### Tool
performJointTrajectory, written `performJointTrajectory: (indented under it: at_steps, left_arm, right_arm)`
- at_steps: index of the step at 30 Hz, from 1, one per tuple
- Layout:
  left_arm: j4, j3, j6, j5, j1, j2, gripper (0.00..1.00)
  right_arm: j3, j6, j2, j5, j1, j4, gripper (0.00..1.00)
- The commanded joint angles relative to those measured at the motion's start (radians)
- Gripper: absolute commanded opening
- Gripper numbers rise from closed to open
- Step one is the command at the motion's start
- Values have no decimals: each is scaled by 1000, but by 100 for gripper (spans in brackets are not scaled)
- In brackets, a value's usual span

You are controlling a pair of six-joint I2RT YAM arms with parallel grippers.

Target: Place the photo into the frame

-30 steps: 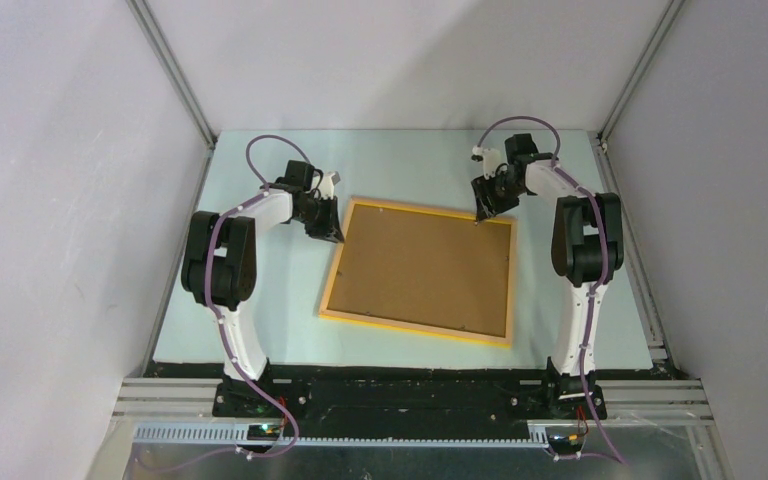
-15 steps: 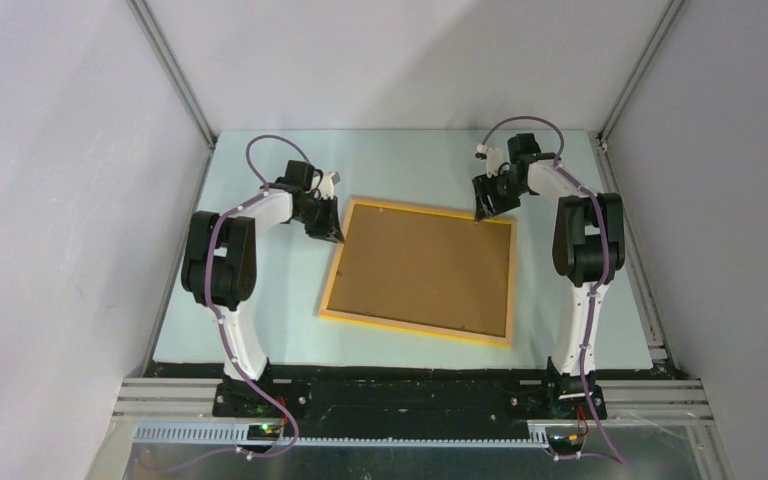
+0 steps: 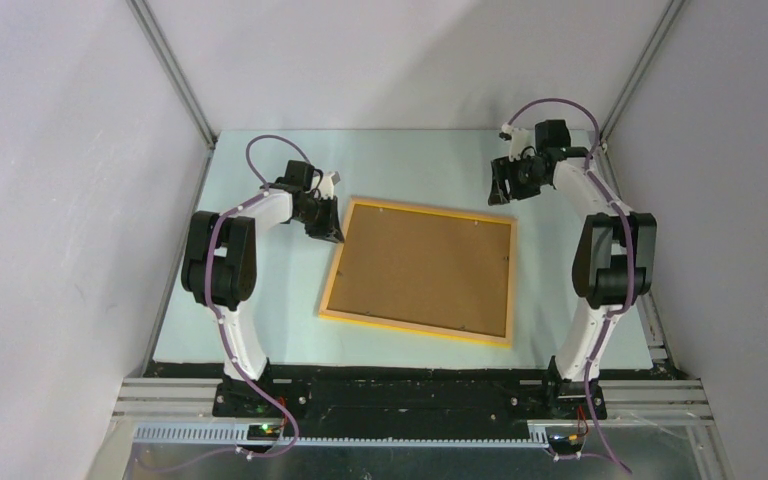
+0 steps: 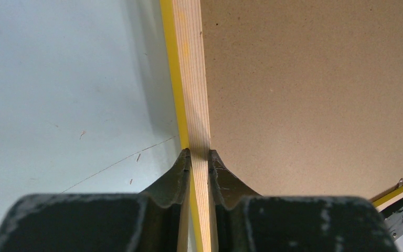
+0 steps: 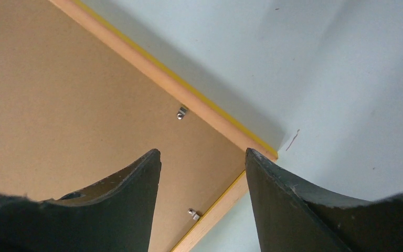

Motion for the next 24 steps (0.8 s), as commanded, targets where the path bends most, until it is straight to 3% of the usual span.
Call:
performJointTrajectory:
  at_steps: [1, 12, 18, 24]
  left_arm:
    - [-66, -40, -10, 41, -15, 43, 0]
    - [-56, -64, -19, 172, -15, 64, 0]
    - [19, -143, -109, 183, -15, 49, 0]
    - [69, -197, -161, 164, -16, 8, 0]
  right_arm:
    - [-39, 12, -62, 11, 28, 34, 65]
    - [206, 22, 74, 60, 193, -28, 66]
    - [341, 52, 196, 35, 258, -53, 66]
    - [367, 95, 251, -7, 312, -11, 67]
